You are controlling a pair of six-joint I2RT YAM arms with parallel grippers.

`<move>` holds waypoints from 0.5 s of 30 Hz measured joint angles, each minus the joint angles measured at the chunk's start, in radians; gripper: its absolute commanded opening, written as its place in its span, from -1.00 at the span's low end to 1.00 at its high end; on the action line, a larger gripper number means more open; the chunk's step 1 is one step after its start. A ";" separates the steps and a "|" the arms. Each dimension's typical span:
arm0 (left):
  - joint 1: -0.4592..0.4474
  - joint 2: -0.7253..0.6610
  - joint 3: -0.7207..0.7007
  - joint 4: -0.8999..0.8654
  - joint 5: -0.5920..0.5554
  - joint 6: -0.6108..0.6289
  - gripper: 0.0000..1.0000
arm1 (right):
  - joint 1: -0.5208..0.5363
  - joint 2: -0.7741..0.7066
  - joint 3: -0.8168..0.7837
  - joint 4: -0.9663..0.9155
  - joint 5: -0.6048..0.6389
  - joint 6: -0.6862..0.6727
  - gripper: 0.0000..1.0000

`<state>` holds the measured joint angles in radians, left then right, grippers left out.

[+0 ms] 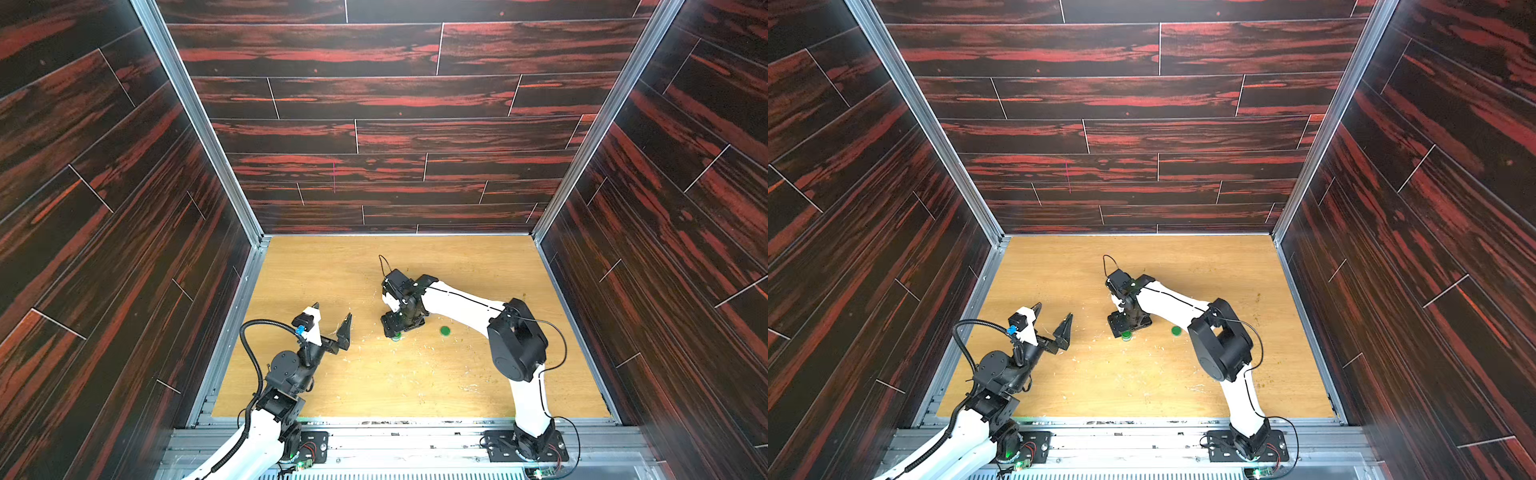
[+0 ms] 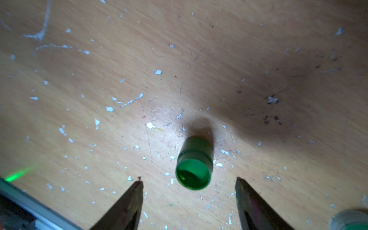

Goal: Close the paint jar lid
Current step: Pick up the paint jar from the center of the board.

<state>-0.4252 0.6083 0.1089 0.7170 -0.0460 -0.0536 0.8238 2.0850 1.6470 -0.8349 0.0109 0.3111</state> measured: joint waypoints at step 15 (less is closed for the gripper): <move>0.000 -0.117 -0.029 -0.105 -0.049 0.008 1.00 | 0.019 0.068 0.024 -0.031 0.058 0.013 0.08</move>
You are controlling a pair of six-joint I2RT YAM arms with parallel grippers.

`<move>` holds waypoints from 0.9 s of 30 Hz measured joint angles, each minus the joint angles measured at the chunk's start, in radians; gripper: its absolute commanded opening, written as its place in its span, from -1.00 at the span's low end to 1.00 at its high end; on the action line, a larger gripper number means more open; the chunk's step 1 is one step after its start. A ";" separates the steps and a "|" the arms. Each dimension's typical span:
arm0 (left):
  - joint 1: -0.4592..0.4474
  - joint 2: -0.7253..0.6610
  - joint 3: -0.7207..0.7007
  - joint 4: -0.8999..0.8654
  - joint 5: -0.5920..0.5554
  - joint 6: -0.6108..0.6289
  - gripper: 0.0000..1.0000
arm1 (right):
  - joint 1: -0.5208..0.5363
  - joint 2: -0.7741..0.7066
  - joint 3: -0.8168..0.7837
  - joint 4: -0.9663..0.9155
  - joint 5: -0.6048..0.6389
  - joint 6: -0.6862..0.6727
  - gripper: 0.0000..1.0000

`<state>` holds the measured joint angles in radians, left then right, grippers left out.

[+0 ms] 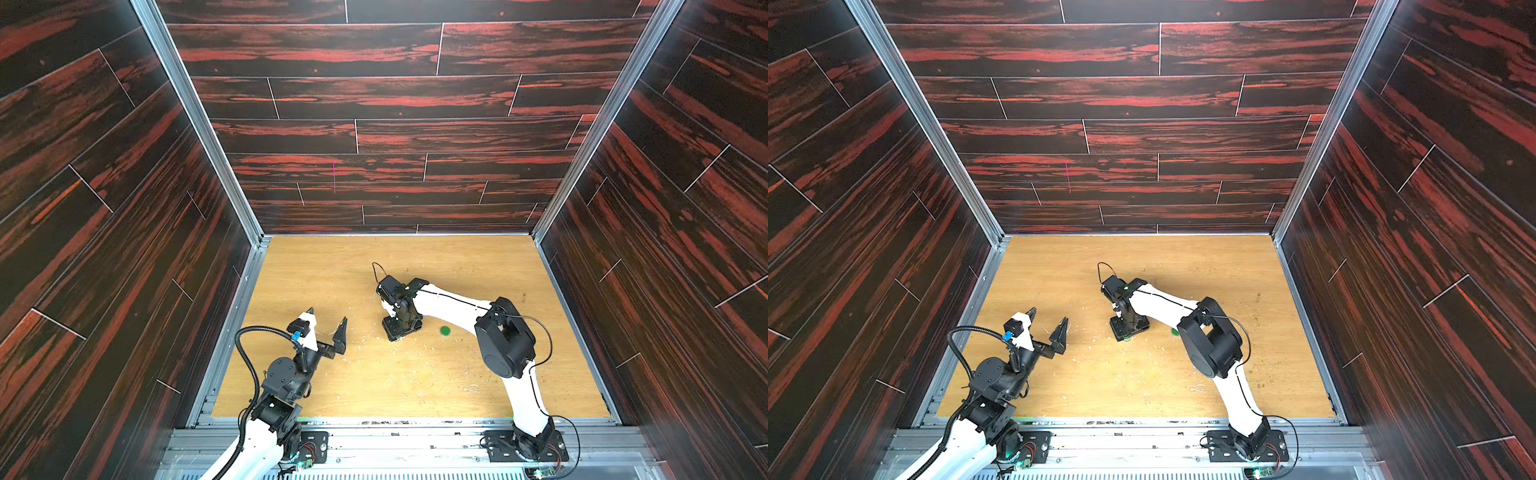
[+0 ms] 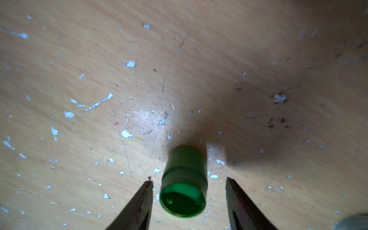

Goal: Close the paint jar lid
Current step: Pick up the paint jar from the center of the board.

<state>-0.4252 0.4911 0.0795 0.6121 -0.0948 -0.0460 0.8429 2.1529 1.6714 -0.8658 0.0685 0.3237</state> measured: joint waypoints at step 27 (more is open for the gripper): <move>-0.001 0.008 0.000 -0.017 -0.017 0.005 1.00 | 0.004 0.016 0.024 -0.031 -0.005 0.001 -0.40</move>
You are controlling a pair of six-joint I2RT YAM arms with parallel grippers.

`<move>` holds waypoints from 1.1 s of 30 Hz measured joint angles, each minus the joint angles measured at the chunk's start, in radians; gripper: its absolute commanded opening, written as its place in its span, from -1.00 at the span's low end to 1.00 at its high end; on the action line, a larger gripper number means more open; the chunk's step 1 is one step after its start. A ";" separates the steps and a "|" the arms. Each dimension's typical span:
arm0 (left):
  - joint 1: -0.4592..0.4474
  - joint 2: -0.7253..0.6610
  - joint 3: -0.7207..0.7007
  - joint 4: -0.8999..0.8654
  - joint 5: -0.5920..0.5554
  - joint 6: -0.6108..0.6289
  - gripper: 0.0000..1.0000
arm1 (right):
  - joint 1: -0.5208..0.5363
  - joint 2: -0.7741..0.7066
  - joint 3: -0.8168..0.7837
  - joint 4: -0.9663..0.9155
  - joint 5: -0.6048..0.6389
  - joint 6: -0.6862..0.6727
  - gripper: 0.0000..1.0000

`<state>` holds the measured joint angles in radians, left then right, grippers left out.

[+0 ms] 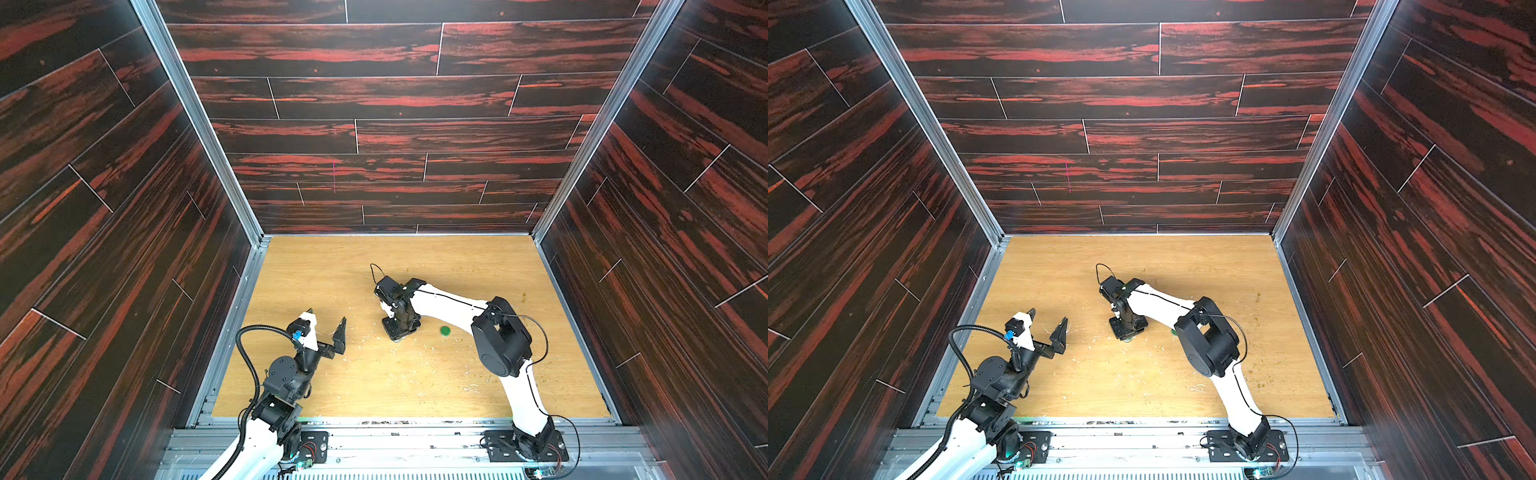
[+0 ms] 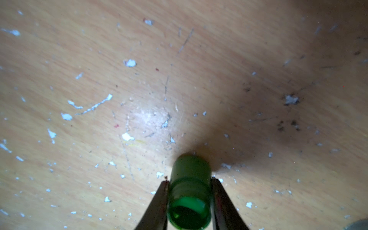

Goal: Close the paint jar lid
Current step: Pick up the paint jar from the center of the board.

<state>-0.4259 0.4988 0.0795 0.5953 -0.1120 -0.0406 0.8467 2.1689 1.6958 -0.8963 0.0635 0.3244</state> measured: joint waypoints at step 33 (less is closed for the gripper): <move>-0.328 0.624 0.116 0.412 0.346 0.122 0.95 | -0.096 -0.308 0.048 -0.266 -0.281 -0.165 -0.43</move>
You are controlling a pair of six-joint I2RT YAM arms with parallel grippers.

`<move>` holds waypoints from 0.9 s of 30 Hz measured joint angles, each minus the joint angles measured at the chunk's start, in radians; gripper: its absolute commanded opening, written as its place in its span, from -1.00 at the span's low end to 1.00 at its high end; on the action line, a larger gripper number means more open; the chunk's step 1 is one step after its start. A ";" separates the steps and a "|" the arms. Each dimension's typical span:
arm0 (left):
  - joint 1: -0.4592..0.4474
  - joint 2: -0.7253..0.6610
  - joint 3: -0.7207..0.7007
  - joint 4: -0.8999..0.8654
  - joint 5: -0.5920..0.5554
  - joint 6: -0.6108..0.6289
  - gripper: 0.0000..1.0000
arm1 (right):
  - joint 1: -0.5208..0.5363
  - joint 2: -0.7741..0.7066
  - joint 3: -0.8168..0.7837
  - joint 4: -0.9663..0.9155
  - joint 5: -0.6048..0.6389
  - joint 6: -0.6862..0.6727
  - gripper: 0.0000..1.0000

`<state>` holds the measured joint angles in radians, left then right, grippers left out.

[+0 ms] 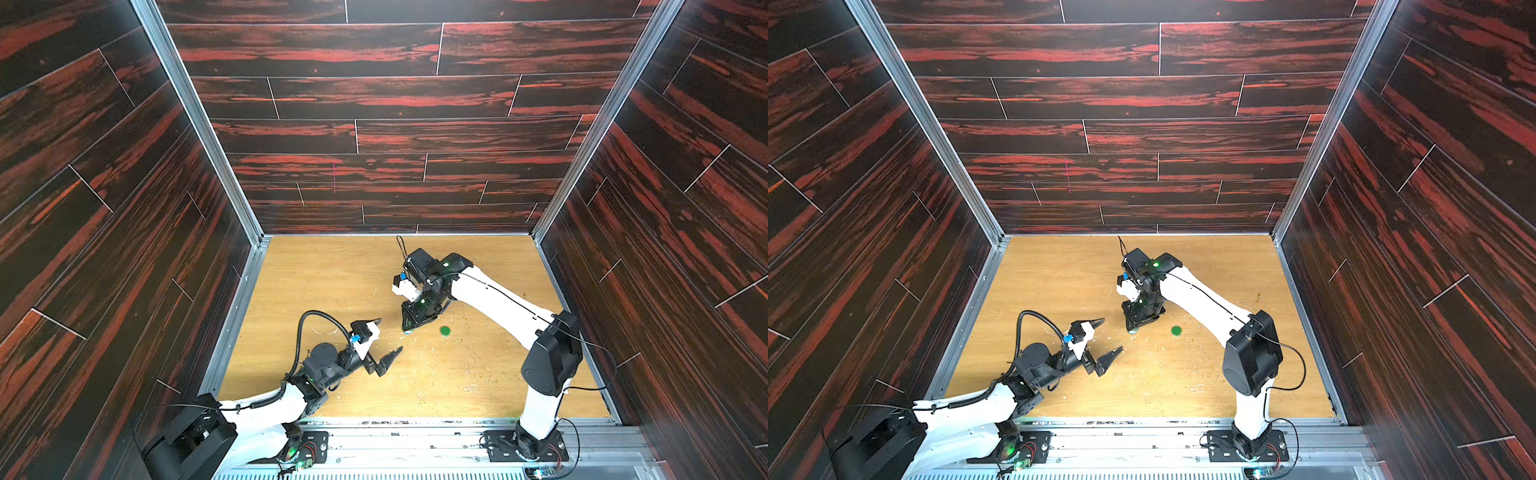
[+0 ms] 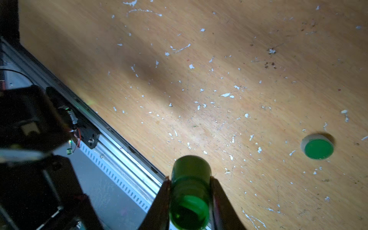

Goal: Close the paint jar lid
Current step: Pick up the paint jar from the center of the board.

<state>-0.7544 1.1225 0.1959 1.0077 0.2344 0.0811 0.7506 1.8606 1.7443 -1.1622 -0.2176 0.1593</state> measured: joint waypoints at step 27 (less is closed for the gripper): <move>-0.032 0.148 0.051 0.063 -0.045 0.053 0.44 | 0.046 -0.065 -0.002 -0.015 -0.132 0.016 -0.43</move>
<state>-0.7860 1.2705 0.2474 1.0706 0.1898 0.1345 0.7967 1.7954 1.7424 -1.1770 -0.3492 0.1757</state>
